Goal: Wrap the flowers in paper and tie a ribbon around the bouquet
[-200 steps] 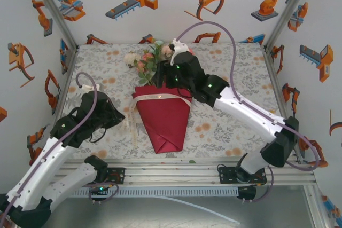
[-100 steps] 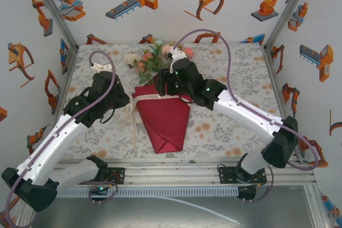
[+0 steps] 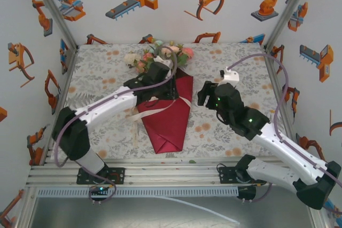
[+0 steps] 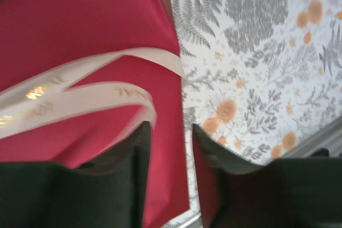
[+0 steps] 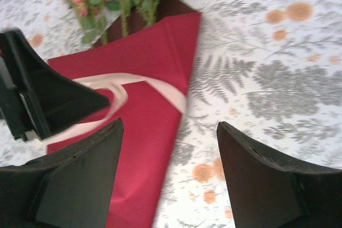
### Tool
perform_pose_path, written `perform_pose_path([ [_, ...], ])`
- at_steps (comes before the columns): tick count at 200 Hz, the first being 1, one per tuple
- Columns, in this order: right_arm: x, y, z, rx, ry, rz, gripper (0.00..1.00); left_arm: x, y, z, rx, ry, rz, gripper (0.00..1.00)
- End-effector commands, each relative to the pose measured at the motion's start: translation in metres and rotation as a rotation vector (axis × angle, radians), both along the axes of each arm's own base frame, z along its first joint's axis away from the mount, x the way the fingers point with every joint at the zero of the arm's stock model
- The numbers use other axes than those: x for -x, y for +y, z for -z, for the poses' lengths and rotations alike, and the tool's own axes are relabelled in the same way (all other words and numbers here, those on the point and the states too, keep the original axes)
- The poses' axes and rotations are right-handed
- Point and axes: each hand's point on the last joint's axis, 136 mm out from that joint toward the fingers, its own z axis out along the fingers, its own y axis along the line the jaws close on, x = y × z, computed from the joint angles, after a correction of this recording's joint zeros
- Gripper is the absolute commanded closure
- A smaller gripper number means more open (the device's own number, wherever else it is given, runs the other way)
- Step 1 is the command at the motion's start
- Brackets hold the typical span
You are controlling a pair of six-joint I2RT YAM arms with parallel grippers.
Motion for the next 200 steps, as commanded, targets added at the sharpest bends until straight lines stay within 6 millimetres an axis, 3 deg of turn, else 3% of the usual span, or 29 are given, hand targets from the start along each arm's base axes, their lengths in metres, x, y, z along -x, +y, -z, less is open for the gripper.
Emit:
perform_pose_path([
  [1,-0.01,-0.028,0.019,0.135,0.027,0.103,0.34,0.003,-0.031,-0.035,0.064,-0.084,0.136,0.54],
  [24,-0.02,-0.002,0.037,0.071,0.05,0.019,0.34,-0.008,0.005,-0.06,-0.005,-0.215,0.052,0.37],
  [44,-0.032,0.042,0.06,0.028,0.087,-0.138,0.34,-0.018,0.063,-0.072,-0.127,-0.327,-0.075,0.35],
  [55,-0.039,0.067,0.07,0.023,0.123,-0.218,0.34,-0.026,0.108,-0.062,-0.199,-0.292,-0.178,0.35],
  [69,-0.05,0.1,0.08,0.022,0.181,-0.324,0.33,-0.032,0.162,-0.035,-0.268,-0.18,-0.269,0.37],
  [81,-0.059,0.125,0.096,0.022,0.243,-0.385,0.34,-0.029,0.189,-0.009,-0.269,-0.068,-0.265,0.39],
  [113,-0.086,0.149,0.133,0.055,0.32,-0.384,0.31,-0.024,0.22,0.038,-0.305,0.095,-0.259,0.39],
  [136,-0.093,0.161,0.153,0.034,0.361,-0.388,0.31,-0.028,0.236,0.073,-0.39,0.199,-0.292,0.4],
  [166,-0.094,0.174,0.174,-0.013,0.432,-0.409,0.42,-0.024,0.22,0.104,-0.363,0.318,-0.213,0.42],
  [200,-0.093,0.177,0.18,-0.028,0.451,-0.413,0.57,-0.019,0.226,0.131,-0.419,0.393,-0.218,0.47],
])
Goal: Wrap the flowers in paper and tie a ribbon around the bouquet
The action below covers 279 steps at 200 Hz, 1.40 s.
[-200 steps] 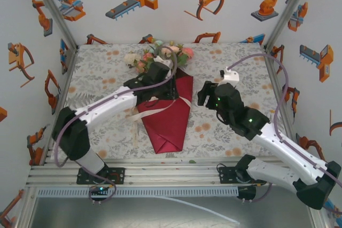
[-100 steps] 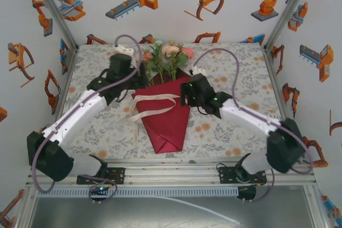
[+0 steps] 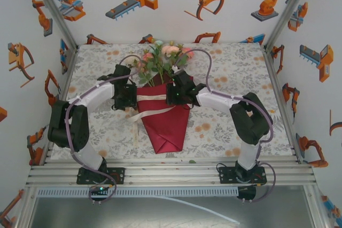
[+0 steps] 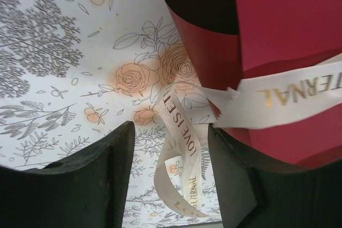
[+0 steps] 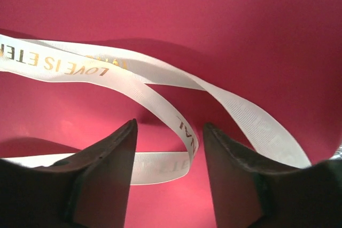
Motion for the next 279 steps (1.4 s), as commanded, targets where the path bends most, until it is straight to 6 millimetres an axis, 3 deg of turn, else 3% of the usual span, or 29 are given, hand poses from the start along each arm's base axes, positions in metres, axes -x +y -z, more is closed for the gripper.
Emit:
perform_pose_path([
  [1,-0.008,0.011,-0.018,-0.07,-0.017,0.002,0.57,0.005,-0.002,0.006,0.002,0.055,0.027,0.47],
  [44,-0.008,0.011,-0.023,-0.074,-0.028,0.002,0.83,0.01,-0.004,0.028,0.0,0.132,0.014,0.64],
  [82,-0.009,0.007,-0.037,-0.079,-0.057,0.012,0.95,-0.003,-0.001,0.014,-0.017,0.067,0.005,1.0],
  [116,-0.006,-0.001,-0.04,-0.066,-0.071,0.022,1.0,-0.026,0.005,-0.028,-0.06,-0.061,0.02,1.0],
  [145,-0.004,-0.004,-0.039,-0.057,-0.073,0.025,1.0,-0.044,0.017,-0.059,-0.171,-0.162,0.057,0.91],
  [200,-0.002,-0.001,-0.049,-0.086,-0.071,0.019,1.0,-0.066,0.061,-0.072,-0.601,-0.275,0.078,0.86],
  [219,-0.002,0.0,-0.064,-0.122,-0.082,0.034,1.0,-0.06,0.067,-0.067,-0.644,-0.277,0.046,0.85],
  [245,-0.015,-0.001,-0.098,-0.169,-0.151,0.095,1.0,-0.045,0.055,-0.071,-0.55,-0.366,0.036,0.84],
  [265,-0.027,0.003,-0.128,-0.224,-0.211,0.114,1.0,-0.037,0.058,-0.086,-0.512,-0.451,0.011,0.84],
  [279,-0.037,0.004,-0.138,-0.228,-0.243,0.143,1.0,-0.034,0.058,-0.1,-0.495,-0.509,0.02,0.84],
])
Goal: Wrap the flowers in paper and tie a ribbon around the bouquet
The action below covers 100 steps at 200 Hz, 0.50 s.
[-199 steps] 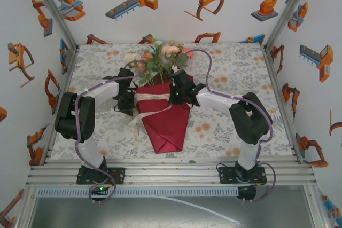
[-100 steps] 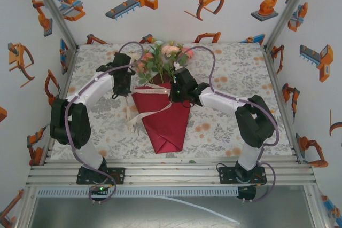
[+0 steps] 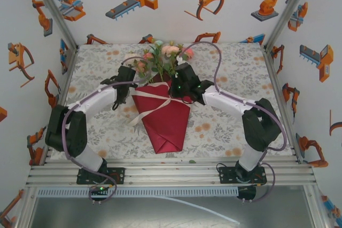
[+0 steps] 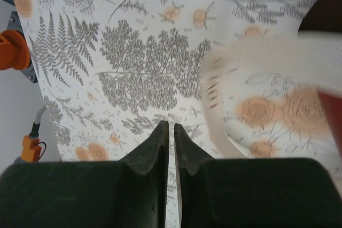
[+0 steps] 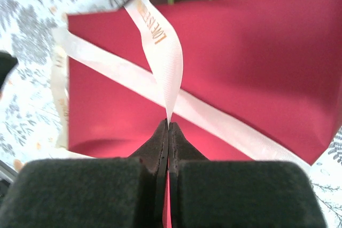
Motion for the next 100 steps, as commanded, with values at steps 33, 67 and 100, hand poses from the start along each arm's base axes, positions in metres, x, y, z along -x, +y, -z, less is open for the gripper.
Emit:
perform_pose_path([
  [33,-0.042,0.013,-0.038,-0.064,-0.089,0.097,1.0,0.005,0.002,-0.073,0.067,-0.291,0.042,0.85],
  [67,-0.038,0.023,0.002,-0.031,0.008,0.053,0.9,0.008,-0.005,-0.066,0.142,-0.249,0.077,0.77],
  [100,-0.03,0.0,-0.001,0.102,-0.037,0.007,0.63,0.023,-0.13,-0.078,0.549,-0.141,0.566,0.56],
])
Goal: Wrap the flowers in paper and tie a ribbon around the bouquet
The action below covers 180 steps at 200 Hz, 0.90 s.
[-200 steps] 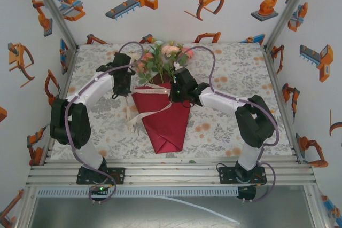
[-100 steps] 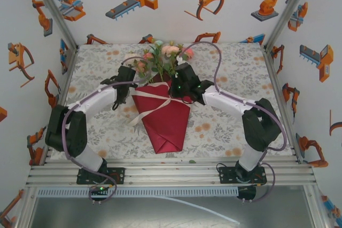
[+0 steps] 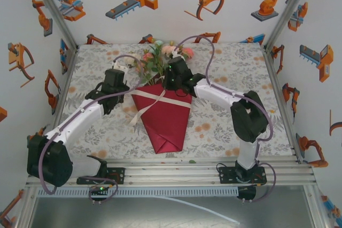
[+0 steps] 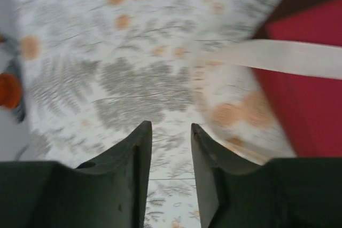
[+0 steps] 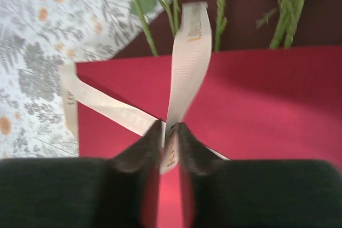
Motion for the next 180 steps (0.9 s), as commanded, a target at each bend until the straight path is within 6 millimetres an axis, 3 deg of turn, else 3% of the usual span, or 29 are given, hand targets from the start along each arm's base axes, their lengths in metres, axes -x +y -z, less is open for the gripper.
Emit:
perform_pose_path([
  [1,0.003,-0.021,-0.017,0.085,-0.054,-0.028,0.63,0.012,-0.097,-0.023,0.271,0.028,0.415,0.56],
  [16,-0.001,-0.041,-0.029,0.113,-0.093,-0.033,0.54,0.011,-0.135,-0.037,0.338,0.027,0.555,0.55],
  [29,-0.008,-0.058,-0.034,0.094,-0.094,-0.047,0.53,0.005,-0.156,-0.034,0.317,0.052,0.632,0.56],
  [58,-0.028,-0.071,-0.036,0.051,-0.093,-0.13,0.52,-0.024,-0.174,-0.006,0.185,0.127,0.69,0.58],
  [87,-0.038,-0.046,-0.019,0.01,-0.031,-0.216,0.52,-0.042,-0.169,0.018,0.034,0.15,0.714,0.58],
  [134,-0.045,0.012,0.005,-0.034,0.055,-0.287,0.52,-0.03,-0.155,0.05,-0.027,0.303,0.826,0.53],
  [180,-0.046,0.024,0.036,-0.05,0.145,-0.265,0.49,-0.031,-0.158,0.074,-0.037,0.351,0.877,0.38],
])
